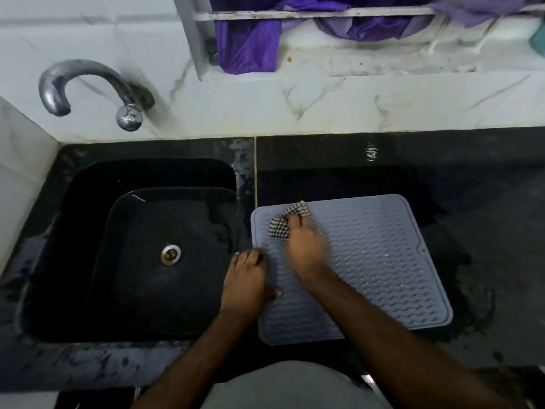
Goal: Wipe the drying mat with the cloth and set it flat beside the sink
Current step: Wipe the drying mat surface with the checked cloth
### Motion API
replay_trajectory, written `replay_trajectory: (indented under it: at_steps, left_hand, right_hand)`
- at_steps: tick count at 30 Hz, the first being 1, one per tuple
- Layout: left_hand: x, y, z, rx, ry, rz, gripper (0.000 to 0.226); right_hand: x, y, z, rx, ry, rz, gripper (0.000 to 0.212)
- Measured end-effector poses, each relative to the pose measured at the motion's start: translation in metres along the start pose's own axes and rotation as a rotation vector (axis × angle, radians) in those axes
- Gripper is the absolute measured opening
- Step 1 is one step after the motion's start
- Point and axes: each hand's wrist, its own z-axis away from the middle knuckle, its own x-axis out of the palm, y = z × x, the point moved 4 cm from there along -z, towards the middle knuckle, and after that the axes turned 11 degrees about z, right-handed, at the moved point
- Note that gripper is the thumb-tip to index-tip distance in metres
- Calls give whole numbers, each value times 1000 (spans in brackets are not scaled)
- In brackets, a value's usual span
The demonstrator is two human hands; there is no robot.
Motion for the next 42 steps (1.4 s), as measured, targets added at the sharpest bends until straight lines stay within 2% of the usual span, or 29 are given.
replay_trajectory:
  at_steps: [2, 6, 8, 10, 11, 14, 15, 17, 19, 21, 25, 28, 30, 32, 34, 36, 38, 40, 42]
  left_hand:
    - [0, -2, 3, 9, 5, -19, 82]
    - [-1, -3, 11, 51, 59, -41, 46]
    - [-3, -3, 11, 62, 60, -59, 48]
    - [-4, -4, 10, 69, 43, -85, 62]
    - [-3, -4, 9, 69, 30, -101, 69]
    - [0, -3, 9, 56, 29, -126, 80]
    - [1, -3, 9, 45, 40, -126, 79]
    - [1, -2, 10, 7, 54, -118, 77]
    - [1, -1, 11, -49, 43, -119, 79]
    - [3, -1, 13, -91, 30, -130, 73]
    - [8, 0, 17, -148, -1, -165, 42]
    - [14, -2, 18, -161, 4, -168, 40]
    - [19, -2, 17, -128, 17, -180, 60]
    - [24, -1, 19, -75, 10, -204, 71]
    - [22, 2, 22, -16, 44, -229, 69]
    - [19, 6, 24, 42, 49, -247, 60]
    - [19, 7, 26, 56, -1, -217, 48]
    - [20, 7, 26, 15, -48, -148, 40]
    - [21, 7, 23, -1, -72, -131, 32]
  right_hand:
    - [12, -26, 1, -6, -38, -76, 42]
    - [16, -71, -4, -77, -63, -203, 47]
    - [13, -75, -8, -108, -107, -309, 48]
    - [6, -65, -12, -136, -139, -444, 44]
    - [2, -56, -14, -148, -102, -463, 42]
    - [-12, -25, -18, -117, 153, -386, 43]
    - [-15, -20, -20, -153, 185, -382, 46]
    - [-10, -24, -22, -316, 60, -367, 51]
    - [4, -36, -15, -498, -108, -189, 58]
    - [18, -39, -6, -579, -137, -60, 68]
    - [21, -18, 5, -764, -213, 36, 57]
    - [5, 0, 0, -888, -319, 76, 52]
    - [-11, -1, -12, -924, -290, 116, 43]
    - [-25, -7, -26, -875, -211, 133, 39]
    - [-38, -5, -34, -695, -138, -34, 46]
    - [-42, 0, -31, -622, -49, -186, 60]
    - [-31, -2, -17, -697, -32, -148, 57]
    - [-3, -8, 4, -867, -104, 78, 49]
    - [25, -5, 15, -955, -160, 271, 51]
